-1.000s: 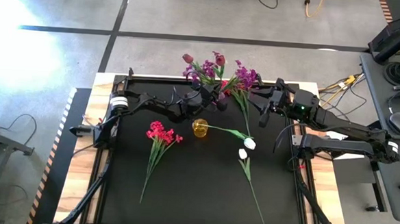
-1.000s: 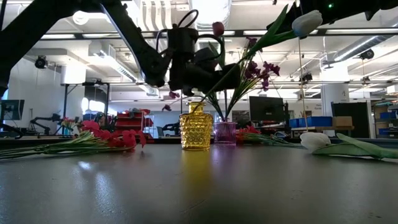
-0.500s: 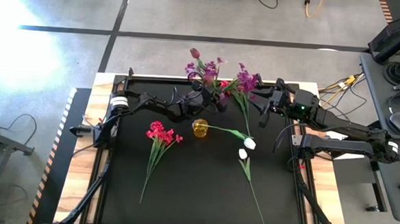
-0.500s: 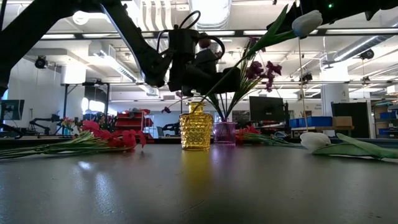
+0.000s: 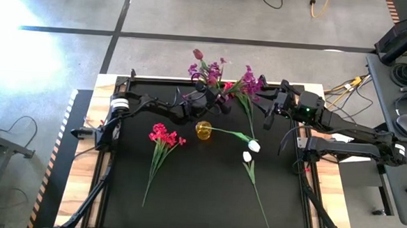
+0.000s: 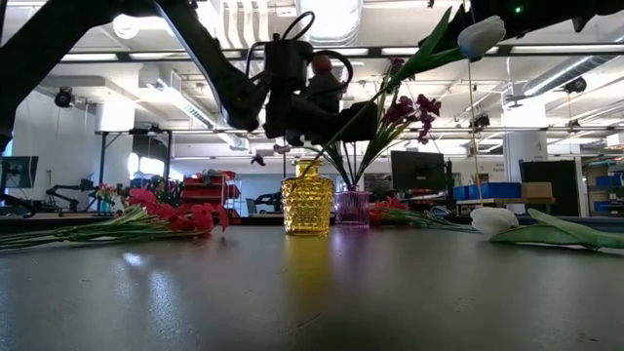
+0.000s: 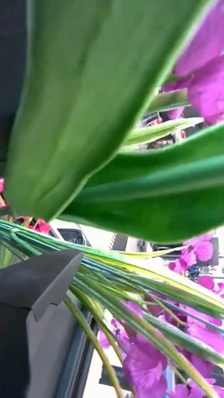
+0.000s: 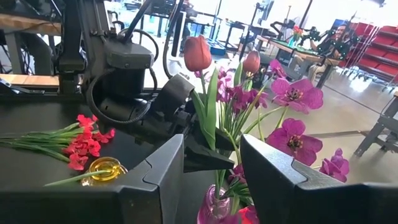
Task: Sort flowers into vase by color
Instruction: Put the red tulip into the violet vase
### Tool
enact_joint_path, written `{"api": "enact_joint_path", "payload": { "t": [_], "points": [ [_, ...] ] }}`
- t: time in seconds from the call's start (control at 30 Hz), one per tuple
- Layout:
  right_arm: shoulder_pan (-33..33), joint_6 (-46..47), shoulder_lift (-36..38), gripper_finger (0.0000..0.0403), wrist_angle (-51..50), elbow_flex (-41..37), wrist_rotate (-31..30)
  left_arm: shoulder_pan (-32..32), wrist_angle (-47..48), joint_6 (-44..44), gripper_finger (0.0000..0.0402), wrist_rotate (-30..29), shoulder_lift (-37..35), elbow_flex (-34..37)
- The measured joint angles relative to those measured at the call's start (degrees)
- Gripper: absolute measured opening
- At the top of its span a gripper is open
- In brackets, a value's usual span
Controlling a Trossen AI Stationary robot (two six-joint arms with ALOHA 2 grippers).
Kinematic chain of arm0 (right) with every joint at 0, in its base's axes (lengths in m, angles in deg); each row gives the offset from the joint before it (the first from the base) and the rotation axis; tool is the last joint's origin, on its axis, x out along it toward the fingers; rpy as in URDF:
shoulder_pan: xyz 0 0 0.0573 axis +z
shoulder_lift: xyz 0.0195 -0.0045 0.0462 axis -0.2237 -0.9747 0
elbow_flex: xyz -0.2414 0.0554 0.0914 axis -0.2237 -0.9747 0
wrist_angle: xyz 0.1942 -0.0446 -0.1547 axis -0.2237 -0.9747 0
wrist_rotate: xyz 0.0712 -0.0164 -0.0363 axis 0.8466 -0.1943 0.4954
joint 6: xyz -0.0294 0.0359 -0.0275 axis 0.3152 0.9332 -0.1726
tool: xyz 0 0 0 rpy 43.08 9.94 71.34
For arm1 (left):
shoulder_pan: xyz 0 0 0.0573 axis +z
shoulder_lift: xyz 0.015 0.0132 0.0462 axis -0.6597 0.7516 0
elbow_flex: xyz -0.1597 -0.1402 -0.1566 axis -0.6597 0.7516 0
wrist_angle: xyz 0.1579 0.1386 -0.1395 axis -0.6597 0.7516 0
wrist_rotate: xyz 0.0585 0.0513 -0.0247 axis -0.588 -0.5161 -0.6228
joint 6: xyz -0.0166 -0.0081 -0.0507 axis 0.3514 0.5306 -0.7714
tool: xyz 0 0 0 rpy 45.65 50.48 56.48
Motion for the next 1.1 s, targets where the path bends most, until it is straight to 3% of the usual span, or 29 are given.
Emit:
{"api": "enact_joint_path", "payload": {
  "t": [0.7, 1.1],
  "points": [
    [0.00, -0.20, 0.00, 0.0157, -0.77, 0.00, -0.06, -0.14, 15.91, 3.24, 0.0162, -1.53, -6.46, 0.53],
    [-0.01, -0.63, 0.00, 0.0155, -0.75, 0.00, -0.10, -0.60, 10.09, 4.25, 0.0162, -1.52, -13.37, 9.33]
  ]
}}
